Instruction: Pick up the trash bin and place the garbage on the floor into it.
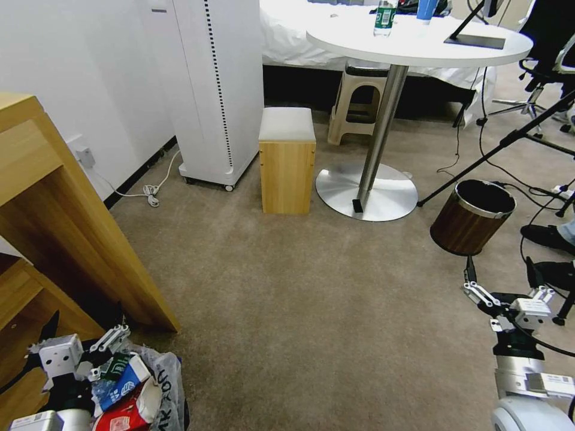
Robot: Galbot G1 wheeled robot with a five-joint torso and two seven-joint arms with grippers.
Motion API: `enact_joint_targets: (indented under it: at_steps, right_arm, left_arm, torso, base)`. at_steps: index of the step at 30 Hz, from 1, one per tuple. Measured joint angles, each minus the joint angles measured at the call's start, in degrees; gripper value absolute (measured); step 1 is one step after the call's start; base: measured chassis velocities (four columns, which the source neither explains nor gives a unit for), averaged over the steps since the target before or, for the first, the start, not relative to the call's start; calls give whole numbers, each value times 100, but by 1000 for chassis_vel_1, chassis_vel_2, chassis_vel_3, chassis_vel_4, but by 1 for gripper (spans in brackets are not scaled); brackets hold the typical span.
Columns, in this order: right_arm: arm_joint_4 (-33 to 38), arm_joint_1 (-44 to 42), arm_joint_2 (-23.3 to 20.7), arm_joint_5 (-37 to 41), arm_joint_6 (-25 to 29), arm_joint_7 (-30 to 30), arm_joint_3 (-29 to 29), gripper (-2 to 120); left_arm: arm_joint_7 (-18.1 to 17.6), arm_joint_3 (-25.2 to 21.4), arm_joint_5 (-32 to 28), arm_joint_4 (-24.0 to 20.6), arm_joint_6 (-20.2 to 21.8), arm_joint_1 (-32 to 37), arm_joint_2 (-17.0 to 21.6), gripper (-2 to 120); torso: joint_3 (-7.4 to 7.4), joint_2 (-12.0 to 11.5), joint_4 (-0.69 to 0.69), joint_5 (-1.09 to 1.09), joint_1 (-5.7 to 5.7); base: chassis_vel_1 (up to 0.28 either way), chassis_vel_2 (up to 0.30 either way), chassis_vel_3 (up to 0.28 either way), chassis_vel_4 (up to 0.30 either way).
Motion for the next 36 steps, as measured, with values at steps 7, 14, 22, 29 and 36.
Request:
enact_joint_targets:
  at_steps: [7, 14, 22, 29, 36]
  right_arm:
    - [0, 2, 0, 3, 1, 3, -1, 100]
    - [0, 3, -1, 6, 1, 4, -1, 100]
    - [0, 3, -3, 7, 1, 4, -1, 100]
    - [0, 4, -4, 8, 1, 4, 0, 100]
    - [2, 3, -4, 7, 1, 3, 0, 100]
  left_arm:
    - [-2, -3, 0, 1, 2, 2, 3, 100]
    - [-4, -4, 0, 1, 2, 2, 5, 100]
    - [-7, -5, -1, 1, 2, 2, 7, 100]
    - [-9, -5, -3, 1, 2, 2, 7, 100]
    - [-13, -4, -5, 0, 2, 2, 7, 100]
  torso:
    - [0, 0, 0, 0, 0]
    - [0, 0, 0, 0, 0]
    - [0, 0, 0, 0, 0]
    - [0, 0, 0, 0, 0]
    - [0, 0, 0, 0, 0]
  base:
    - [0, 0, 0, 0]
    - [0, 0, 0, 0]
    - [0, 0, 0, 0]
    - [0, 0, 0, 0]
    - [0, 0, 0, 0]
